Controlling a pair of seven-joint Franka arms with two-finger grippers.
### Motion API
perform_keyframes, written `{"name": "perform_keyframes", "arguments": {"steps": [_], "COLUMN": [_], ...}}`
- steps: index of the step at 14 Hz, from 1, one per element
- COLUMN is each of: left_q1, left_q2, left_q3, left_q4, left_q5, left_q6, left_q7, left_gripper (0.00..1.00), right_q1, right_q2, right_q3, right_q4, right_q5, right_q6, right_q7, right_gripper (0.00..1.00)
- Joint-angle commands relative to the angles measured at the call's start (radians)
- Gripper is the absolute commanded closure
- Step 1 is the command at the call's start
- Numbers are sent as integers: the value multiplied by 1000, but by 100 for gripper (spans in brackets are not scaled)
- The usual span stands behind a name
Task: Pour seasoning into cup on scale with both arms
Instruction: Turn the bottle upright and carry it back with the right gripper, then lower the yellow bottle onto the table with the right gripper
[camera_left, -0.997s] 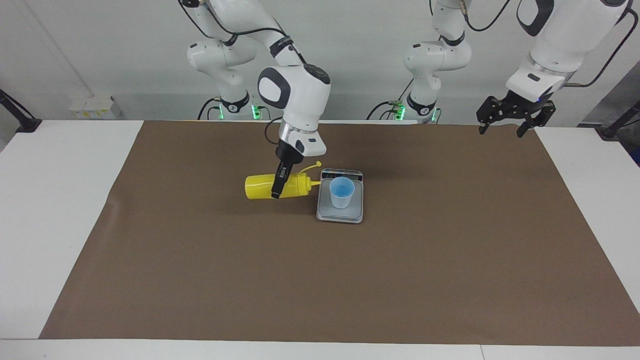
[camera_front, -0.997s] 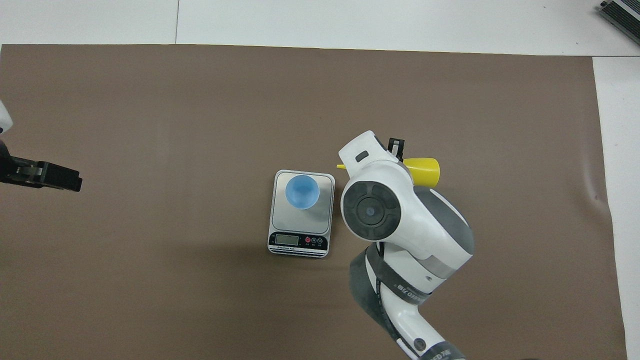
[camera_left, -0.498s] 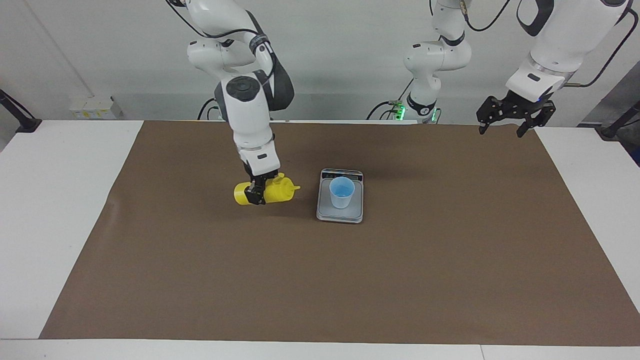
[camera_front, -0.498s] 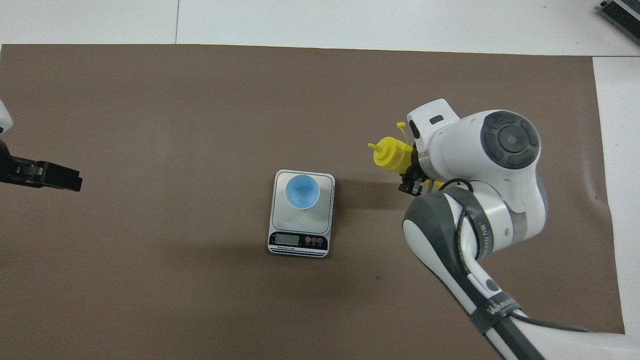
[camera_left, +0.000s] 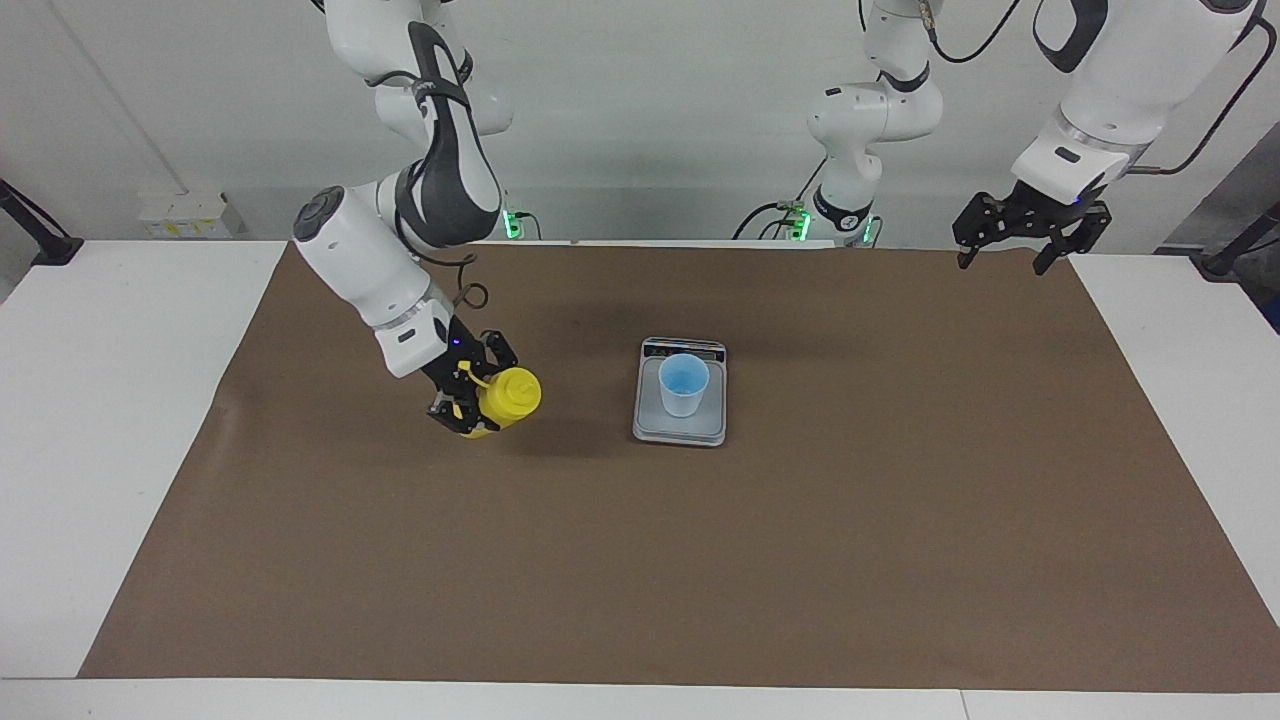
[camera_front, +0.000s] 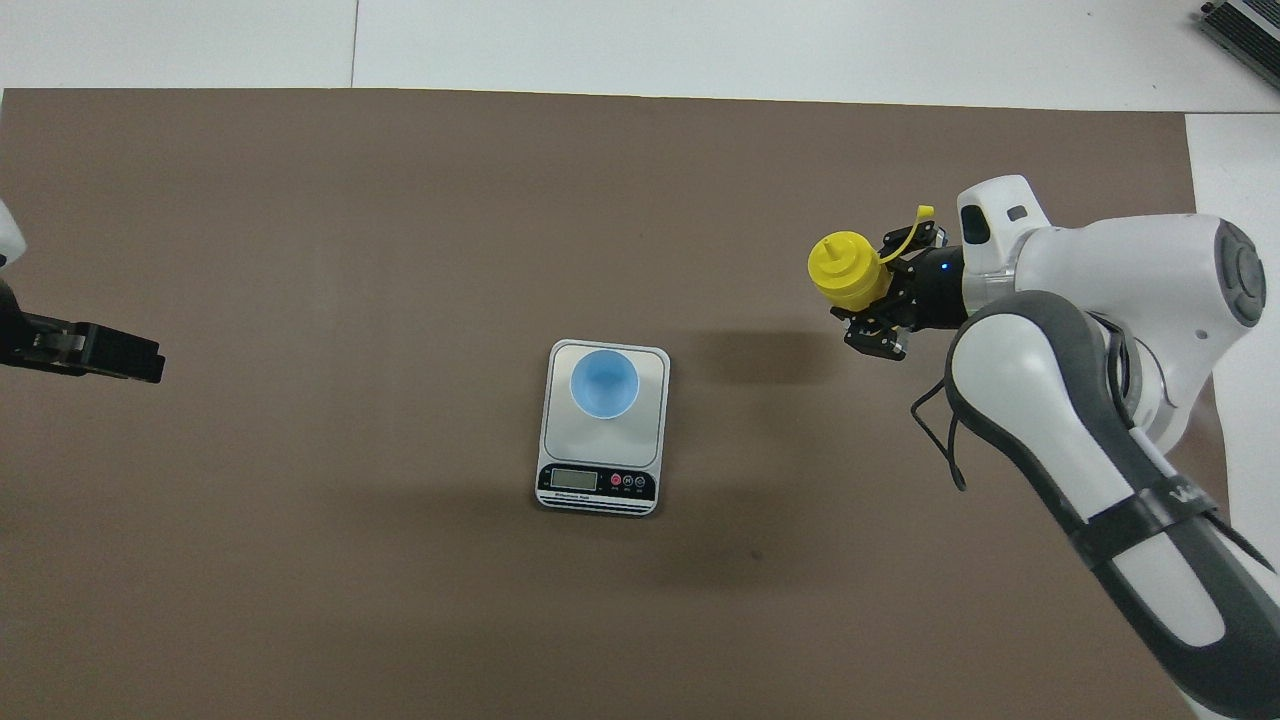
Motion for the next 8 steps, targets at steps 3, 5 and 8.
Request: {"name": "perform_keyframes", "arguments": {"steps": [3,5,8], "left_q1": [11,13,13], "left_q2": [-33,-33,-33], "left_q3": [-6,-6,-6], "left_q4": [-36,-36,-36], "left_q5": [3,3,3], "left_q6": [8,8,8], "left_q7": [-8,-8,-8], "left_gripper": [0,0,0], "right_q1": [-81,-116,-132], "right_q2": [33,44,67], "right_q3": [12,12,12], "right_q4": [-37,-51,-97], "right_q5": [279,356,564], "right_q6": [31,18,4], "right_q7": [-296,-363,-521], "right_gripper": [100,100,100]}}
